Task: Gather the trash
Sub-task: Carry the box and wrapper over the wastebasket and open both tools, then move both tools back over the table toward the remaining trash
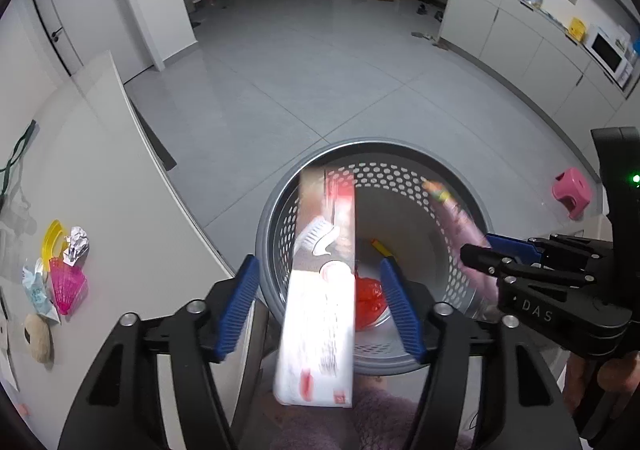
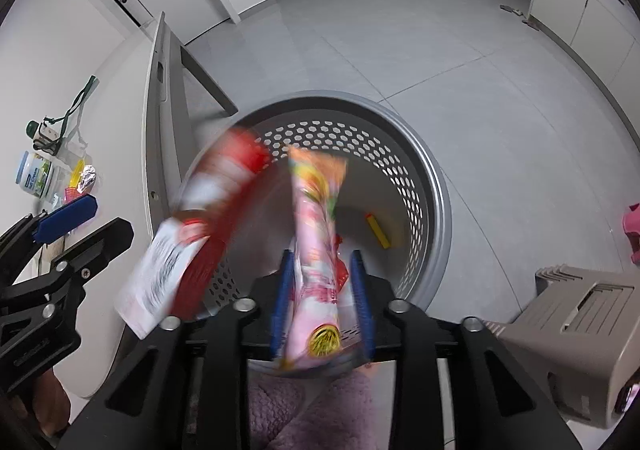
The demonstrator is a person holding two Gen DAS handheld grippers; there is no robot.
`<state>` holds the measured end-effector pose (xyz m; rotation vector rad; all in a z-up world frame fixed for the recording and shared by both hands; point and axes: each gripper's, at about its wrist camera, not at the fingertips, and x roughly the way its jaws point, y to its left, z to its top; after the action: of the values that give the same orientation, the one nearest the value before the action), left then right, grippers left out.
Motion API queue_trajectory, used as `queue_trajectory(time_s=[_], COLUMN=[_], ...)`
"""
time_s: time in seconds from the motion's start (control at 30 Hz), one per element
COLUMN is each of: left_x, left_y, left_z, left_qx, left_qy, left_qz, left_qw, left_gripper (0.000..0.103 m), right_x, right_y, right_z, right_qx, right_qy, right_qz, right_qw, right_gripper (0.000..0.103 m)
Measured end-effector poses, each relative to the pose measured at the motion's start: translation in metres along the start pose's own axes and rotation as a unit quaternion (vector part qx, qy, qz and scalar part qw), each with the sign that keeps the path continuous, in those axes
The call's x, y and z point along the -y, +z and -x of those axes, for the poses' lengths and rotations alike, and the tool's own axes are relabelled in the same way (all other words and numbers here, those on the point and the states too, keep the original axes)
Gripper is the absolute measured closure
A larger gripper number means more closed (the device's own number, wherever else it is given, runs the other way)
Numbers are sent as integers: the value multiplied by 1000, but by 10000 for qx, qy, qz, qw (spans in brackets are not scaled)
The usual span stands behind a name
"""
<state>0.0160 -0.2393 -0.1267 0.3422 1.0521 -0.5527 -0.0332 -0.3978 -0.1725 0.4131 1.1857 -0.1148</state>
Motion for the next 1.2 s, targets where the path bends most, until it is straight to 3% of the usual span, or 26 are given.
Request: queue_trajectory(time_s=[0.03,0.07,0.63,1.0,1.2], left_x=[1,2,-11,-44,-75], left_y=[0,0,1,-1,-15], left_z=[1,2,25,68,95], left_qx=[11,23,195,586,790], left_qy=[21,52,279,582,909], left_qz=[25,54,441,906,1275], left_qw=[10000,10000,9984,9925,9845], left_gripper=[37,36,35,29,23], right_x=[0,0,2,-34,-70], right_y=[1,1,-2,4,14], right_z=[1,1,9,24,30], right_qx=[17,40,25,179,221], right_qy=[16,25,93,269,373], right_qz=[23,37,135,630,1091], right_qw=[10000,10000,9999,9975,9931], right_gripper=[58,54,54,51,49])
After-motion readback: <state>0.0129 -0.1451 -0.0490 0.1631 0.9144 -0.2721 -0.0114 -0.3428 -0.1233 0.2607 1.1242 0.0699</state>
